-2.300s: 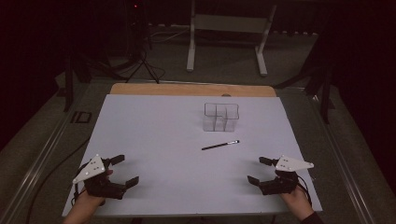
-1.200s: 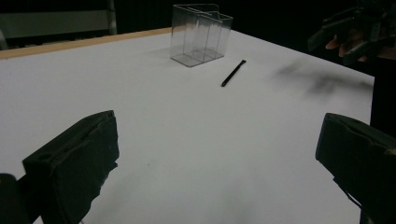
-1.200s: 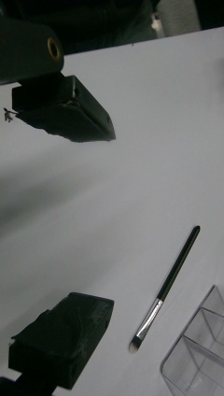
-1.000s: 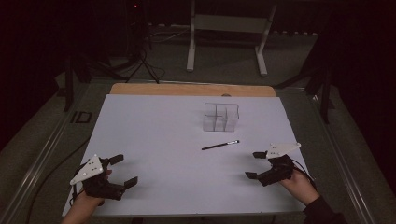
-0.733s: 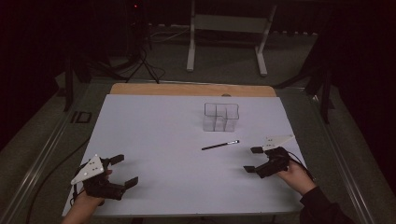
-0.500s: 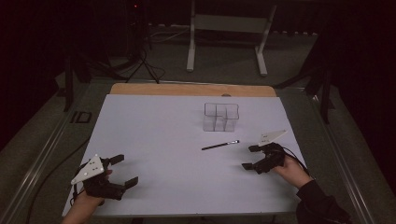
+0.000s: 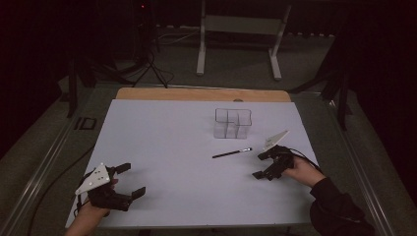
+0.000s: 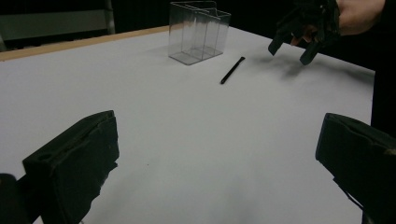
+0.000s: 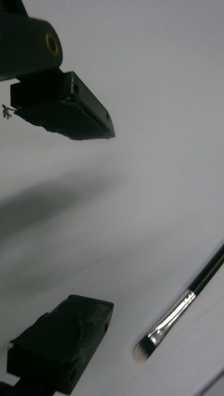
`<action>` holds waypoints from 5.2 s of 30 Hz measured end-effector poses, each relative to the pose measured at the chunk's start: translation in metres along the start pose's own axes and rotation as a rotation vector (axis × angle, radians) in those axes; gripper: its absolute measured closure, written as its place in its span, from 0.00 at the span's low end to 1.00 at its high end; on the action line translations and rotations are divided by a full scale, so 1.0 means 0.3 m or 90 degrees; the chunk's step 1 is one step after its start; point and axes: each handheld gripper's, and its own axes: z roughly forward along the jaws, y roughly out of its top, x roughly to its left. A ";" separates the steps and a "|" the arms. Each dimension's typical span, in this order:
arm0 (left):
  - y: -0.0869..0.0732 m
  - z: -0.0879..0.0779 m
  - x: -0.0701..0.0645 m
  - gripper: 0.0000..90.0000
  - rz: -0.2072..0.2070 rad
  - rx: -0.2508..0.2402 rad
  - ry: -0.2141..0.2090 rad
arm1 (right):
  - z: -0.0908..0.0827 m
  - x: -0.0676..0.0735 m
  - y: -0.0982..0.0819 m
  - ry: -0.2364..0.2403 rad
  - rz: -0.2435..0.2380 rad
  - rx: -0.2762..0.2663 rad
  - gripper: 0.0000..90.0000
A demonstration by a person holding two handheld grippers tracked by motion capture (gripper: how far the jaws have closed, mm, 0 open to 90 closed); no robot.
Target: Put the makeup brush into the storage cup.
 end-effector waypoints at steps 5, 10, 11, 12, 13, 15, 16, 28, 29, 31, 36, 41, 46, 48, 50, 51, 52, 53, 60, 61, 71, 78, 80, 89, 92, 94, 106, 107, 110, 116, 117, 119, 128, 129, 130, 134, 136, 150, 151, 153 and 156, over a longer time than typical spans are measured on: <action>0.001 0.001 -0.002 0.00 0.001 0.001 -0.001 | 0.002 -0.017 0.028 0.000 -0.027 0.023 0.16; -0.001 0.001 0.000 0.00 -0.001 0.003 0.000 | 0.010 -0.036 0.051 0.000 -0.046 0.044 0.18; -0.002 0.002 0.000 0.00 0.001 0.004 0.000 | 0.011 -0.040 0.056 -0.001 -0.052 0.048 0.18; -0.002 0.002 0.000 0.00 0.001 0.005 0.001 | 0.013 -0.044 0.060 -0.002 -0.058 0.046 0.18; -0.002 0.002 0.000 0.00 0.001 0.006 0.000 | 0.014 -0.047 0.064 -0.005 -0.068 0.048 0.18; -0.003 0.002 0.000 0.00 0.000 0.008 0.000 | 0.017 -0.053 0.074 -0.006 -0.071 0.049 0.18; -0.003 0.002 0.001 0.00 0.000 0.008 -0.001 | 0.017 -0.058 0.078 -0.004 -0.073 0.045 0.18; -0.004 0.003 0.002 0.00 -0.001 0.008 -0.003 | 0.023 -0.067 0.135 -0.002 -0.101 0.089 0.25; -0.004 0.003 0.002 0.00 -0.002 0.007 -0.003 | 0.021 -0.069 0.139 0.006 -0.106 0.093 0.24; -0.004 0.002 0.002 0.00 -0.002 0.007 -0.003 | 0.021 -0.075 0.150 0.007 -0.115 0.103 0.22; -0.005 0.003 0.003 0.00 -0.003 0.009 -0.004 | 0.024 -0.084 0.186 0.009 -0.149 0.122 0.26; -0.006 0.003 0.003 0.00 -0.004 0.009 -0.004 | 0.029 -0.091 0.234 0.011 -0.188 0.135 0.32; -0.008 0.002 0.006 0.00 -0.004 0.008 -0.005 | 0.040 -0.093 0.268 -0.005 -0.241 0.143 0.39; -0.009 0.002 0.006 0.00 -0.004 0.008 -0.006 | 0.046 -0.095 0.277 -0.002 -0.254 0.157 0.43; -0.009 0.003 0.007 0.00 -0.005 0.009 -0.007 | 0.054 -0.097 0.285 0.003 -0.270 0.170 0.46; -0.010 0.003 0.007 0.00 -0.005 0.009 -0.007 | 0.057 -0.098 0.289 0.001 -0.278 0.176 0.49; -0.011 0.004 0.007 0.00 -0.006 0.009 -0.008 | 0.060 -0.101 0.293 0.004 -0.284 0.180 0.49; -0.011 0.004 0.007 0.00 -0.007 0.010 -0.008 | 0.062 -0.103 0.297 0.006 -0.293 0.180 0.51; -0.011 0.005 0.006 0.00 -0.007 0.009 -0.009 | 0.088 -0.111 0.322 0.019 -0.352 0.179 0.57; -0.011 0.005 0.006 0.00 -0.007 0.010 -0.009 | 0.093 -0.114 0.324 0.023 -0.360 0.175 0.57; -0.016 0.008 0.009 0.00 -0.012 0.011 -0.012 | 0.139 -0.132 0.315 0.020 -0.391 0.193 0.68; -0.018 0.009 0.009 0.00 -0.012 0.015 -0.015 | 0.167 -0.142 0.312 0.011 -0.409 0.213 0.77; -0.018 0.009 0.009 0.00 -0.011 0.015 -0.015 | 0.175 -0.145 0.308 0.004 -0.415 0.226 0.80; -0.021 0.010 0.010 0.00 -0.013 0.015 -0.016 | 0.184 -0.139 0.303 0.007 -0.439 0.241 0.92; -0.021 0.012 0.009 0.00 -0.012 0.017 -0.016 | 0.183 -0.139 0.301 0.005 -0.432 0.237 0.92; -0.021 0.011 0.008 0.00 -0.011 0.018 -0.015 | 0.181 -0.141 0.301 0.008 -0.425 0.234 0.93; -0.020 0.013 0.006 0.00 -0.009 0.019 -0.016 | 0.164 -0.106 0.328 0.029 -0.334 0.214 0.93; -0.019 0.014 0.006 0.00 -0.009 0.019 -0.016 | 0.160 -0.103 0.330 0.031 -0.323 0.217 0.93; -0.019 0.017 0.005 0.00 -0.009 0.020 -0.017 | 0.139 -0.096 0.337 0.036 -0.289 0.209 0.93; -0.018 0.018 0.003 0.00 -0.007 0.021 -0.017 | 0.106 -0.082 0.340 0.040 -0.263 0.194 0.93; -0.017 0.018 0.002 0.00 -0.007 0.020 -0.017 | 0.101 -0.081 0.341 0.037 -0.259 0.188 0.93; -0.016 0.018 0.002 0.00 -0.008 0.020 -0.017 | 0.092 -0.078 0.344 0.034 -0.248 0.184 0.93; -0.012 0.021 -0.003 0.00 -0.004 0.021 -0.017 | 0.033 -0.062 0.374 0.020 -0.232 0.142 0.93; -0.011 0.022 -0.003 0.00 -0.004 0.020 -0.017 | 0.029 -0.059 0.375 0.021 -0.231 0.140 0.93; -0.010 0.023 -0.003 0.00 -0.005 0.021 -0.016 | 0.024 -0.055 0.376 0.021 -0.234 0.141 0.93; -0.002 0.031 -0.010 0.00 0.000 0.027 -0.014 | 0.016 -0.032 0.373 0.026 -0.234 0.144 0.93; 0.005 0.038 -0.015 0.00 0.004 0.033 -0.021 | 0.010 -0.022 0.370 0.030 -0.235 0.141 0.93; 0.086 0.088 -0.038 0.00 0.001 0.077 -0.023 | -0.020 0.024 0.354 0.045 -0.221 0.127 0.93; 0.086 0.088 -0.038 0.00 0.001 0.077 -0.023 | -0.020 0.024 0.354 0.045 -0.221 0.127 0.93; 0.109 0.115 -0.044 0.00 0.012 0.097 -0.036 | -0.019 0.030 0.356 0.051 -0.223 0.124 0.93; 0.130 0.142 -0.054 0.00 0.027 0.102 -0.048 | -0.019 0.037 0.359 0.054 -0.224 0.124 0.93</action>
